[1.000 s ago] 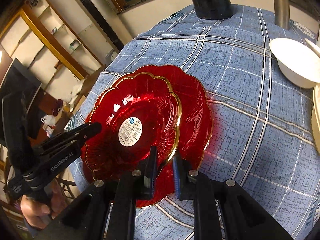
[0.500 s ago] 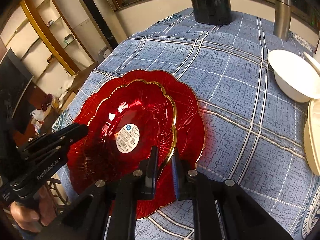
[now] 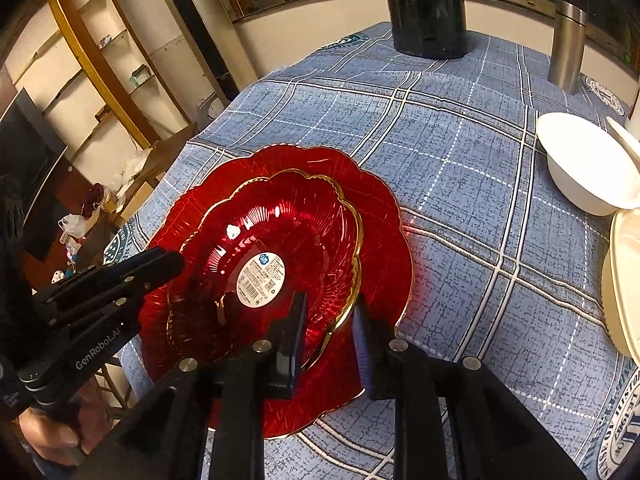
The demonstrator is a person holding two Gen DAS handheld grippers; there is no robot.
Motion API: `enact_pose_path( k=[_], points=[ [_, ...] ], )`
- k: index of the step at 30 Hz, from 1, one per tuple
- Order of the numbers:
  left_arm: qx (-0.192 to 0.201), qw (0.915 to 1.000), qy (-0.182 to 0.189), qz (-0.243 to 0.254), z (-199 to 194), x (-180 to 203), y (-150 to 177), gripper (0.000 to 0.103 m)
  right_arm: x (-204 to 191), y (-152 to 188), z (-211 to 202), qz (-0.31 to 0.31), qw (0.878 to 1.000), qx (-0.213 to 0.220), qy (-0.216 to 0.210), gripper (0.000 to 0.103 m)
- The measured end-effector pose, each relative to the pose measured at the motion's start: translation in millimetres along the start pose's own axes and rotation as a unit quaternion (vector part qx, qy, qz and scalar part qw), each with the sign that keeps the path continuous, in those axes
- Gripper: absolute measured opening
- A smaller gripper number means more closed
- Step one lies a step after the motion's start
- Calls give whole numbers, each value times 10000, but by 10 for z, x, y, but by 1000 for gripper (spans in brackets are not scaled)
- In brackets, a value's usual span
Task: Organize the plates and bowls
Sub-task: 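Lower the stickered red plate onto the gold-text red plate, then open the left tool and pull it back from the red plates, then reach the left tool to the flat white plate and grasp its rim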
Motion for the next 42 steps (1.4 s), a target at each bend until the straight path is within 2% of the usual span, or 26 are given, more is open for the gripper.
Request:
enact_pose_path(
  k=[4,9,15,28,32,36,42],
  points=[
    [31,10000,23,35,-29,34,-4,19,19,-28,-77,7,9999,116,24,36],
    [62,9999,60,87,-64,111,-8,19,59,-73,-229,11,9994,335,43,36],
    [126,9995,166,236,-148,294,-12,19,153,-69,-461,169,9979,606,-127,37],
    [130,9959,458,770,-254,992,33,19,675,169,-884,715,9913,1033,-394,38],
    [98,9938,534,965,-263,1248,68,19,1003,246,-1081,983,9869,1248,-267,38],
    [55,9914,616,1151,-252,1496,131,20,1360,310,-1233,1064,9841,1402,244,41],
    [-18,9864,723,1477,-240,1879,250,19,1667,388,-1382,994,9774,1615,935,45]
  ],
)
Point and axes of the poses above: each gripper's, at about its wrist camera, not at the fingertips, and z roughly the way its jaws point, x to its right, y to its underside, the point moved 9 cm from there along z, roughly the way its jaws point, and after that the axes turned 7 degrees about -z, right-handed, at the moved point
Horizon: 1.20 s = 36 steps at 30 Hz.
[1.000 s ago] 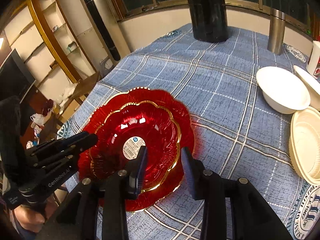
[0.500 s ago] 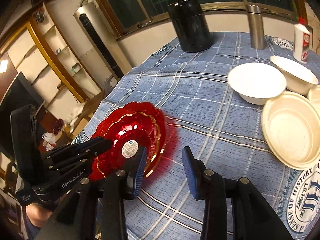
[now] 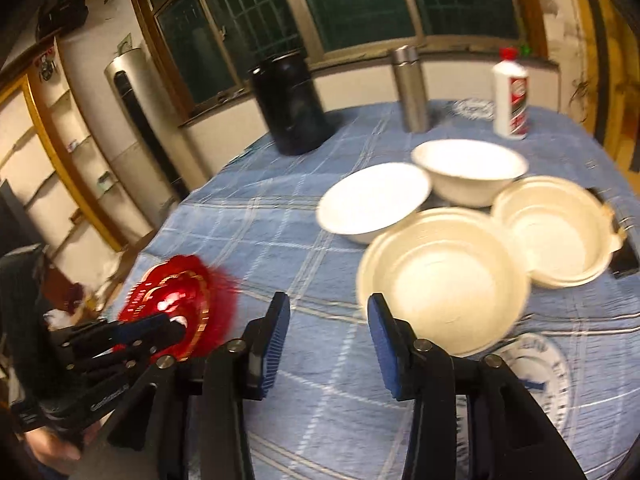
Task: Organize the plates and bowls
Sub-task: 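Reach the left tool to the flat white plate and grasp its rim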
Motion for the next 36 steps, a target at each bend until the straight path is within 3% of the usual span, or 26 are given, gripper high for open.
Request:
enact_pose_path(
  k=[18,36],
  points=[
    [-217,9987,-11,463,159,606,8,19,326,16,-135,-225,9981,233,533,46],
    [-356,9981,21,509,322,739,-43,19,510,-19,-57,-121,9983,171,551,49]
  ],
)
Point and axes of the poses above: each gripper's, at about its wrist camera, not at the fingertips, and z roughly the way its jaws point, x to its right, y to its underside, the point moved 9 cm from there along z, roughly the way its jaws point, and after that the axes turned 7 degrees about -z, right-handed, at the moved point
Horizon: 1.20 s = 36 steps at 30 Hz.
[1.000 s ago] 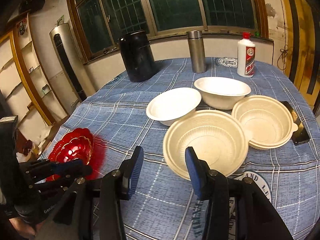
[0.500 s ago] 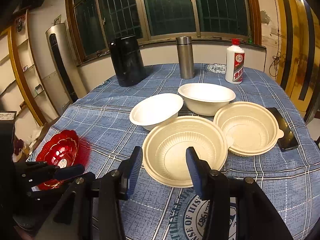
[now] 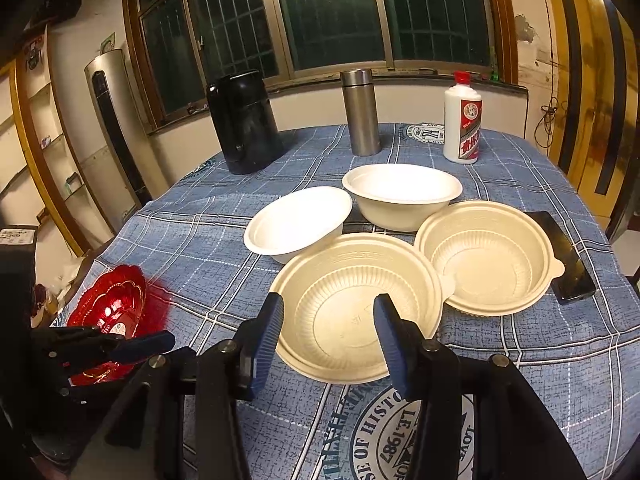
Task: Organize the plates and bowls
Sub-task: 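Reach the left tool to the flat white plate and grasp its rim, then lift the flat white plate off the table with the left tool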
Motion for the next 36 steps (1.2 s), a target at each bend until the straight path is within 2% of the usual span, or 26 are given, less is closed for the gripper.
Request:
enact_pose_path(
  k=[11,14,16,20,26,28,32,36],
  points=[
    [-110,9999,87,-27,40,-16,-17,19,-12,14,66,42,9999,-85,-70,49],
    [-178,9995,251,-97,-13,-31,-125,19,42,-2,104,310,9985,-220,-392,49],
    [-158,9992,329,-154,-81,-65,-252,19,94,-40,92,399,9979,-227,-455,49],
    [-178,9981,420,-414,-105,-191,-570,19,222,-172,112,829,9917,-325,-924,49],
    [-434,9923,599,-998,205,-413,-1016,19,395,-384,382,1378,9798,-586,-1325,50],
    [-455,9908,591,-1128,336,-461,-1132,19,436,-456,502,1436,9789,-688,-1278,50],
    [-701,9845,800,-1393,617,-501,-1246,19,440,-571,752,1507,9766,-866,-1266,46],
    [-798,9830,824,-1436,793,-523,-1320,19,396,-637,981,1490,9757,-1011,-1250,44]
  ],
)
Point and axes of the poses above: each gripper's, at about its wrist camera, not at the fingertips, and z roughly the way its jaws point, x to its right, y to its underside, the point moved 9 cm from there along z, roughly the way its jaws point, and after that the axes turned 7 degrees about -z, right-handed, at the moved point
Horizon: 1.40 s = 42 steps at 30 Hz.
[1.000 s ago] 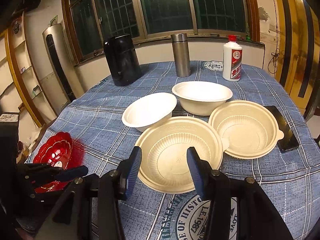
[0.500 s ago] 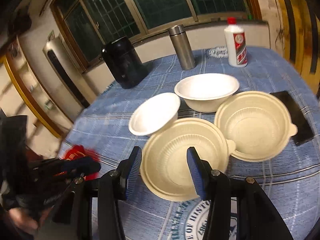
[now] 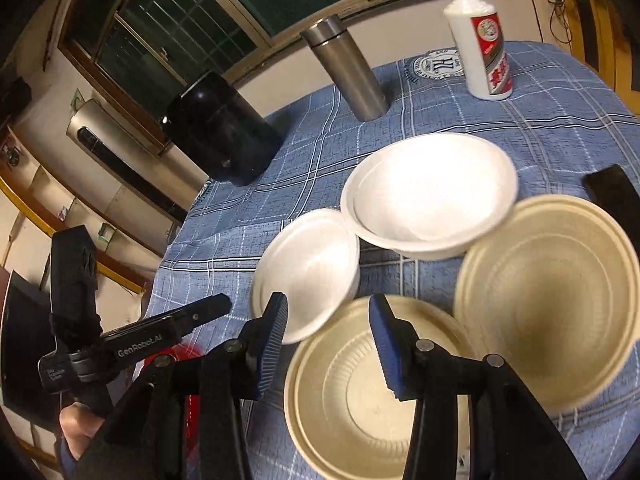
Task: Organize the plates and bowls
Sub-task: 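Lift the flat white plate off the table with the left tool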
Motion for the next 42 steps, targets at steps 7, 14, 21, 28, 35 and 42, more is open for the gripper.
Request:
enact_pose_path(
  k=[7,14,21,28,35,42],
  points=[
    [-269,9993,110,-242,279,-53,-99,19,53,-39,293,5,9997,-214,154,41],
    [-312,9993,-31,-226,447,-28,-85,15,95,-20,453,-87,9992,-236,303,12],
    [128,9999,96,-23,-17,-15,9,14,-9,65,223,-165,9998,-38,81,10],
    [602,9979,100,238,-499,-95,379,14,-347,325,-175,-575,9981,214,-100,10],
    [905,9932,-14,726,-856,-119,1041,14,-628,843,-613,-1028,9939,377,-108,10],
    [830,9898,40,1157,-979,-70,1830,15,-648,1543,-903,-1011,9944,145,-270,10]
  ],
)
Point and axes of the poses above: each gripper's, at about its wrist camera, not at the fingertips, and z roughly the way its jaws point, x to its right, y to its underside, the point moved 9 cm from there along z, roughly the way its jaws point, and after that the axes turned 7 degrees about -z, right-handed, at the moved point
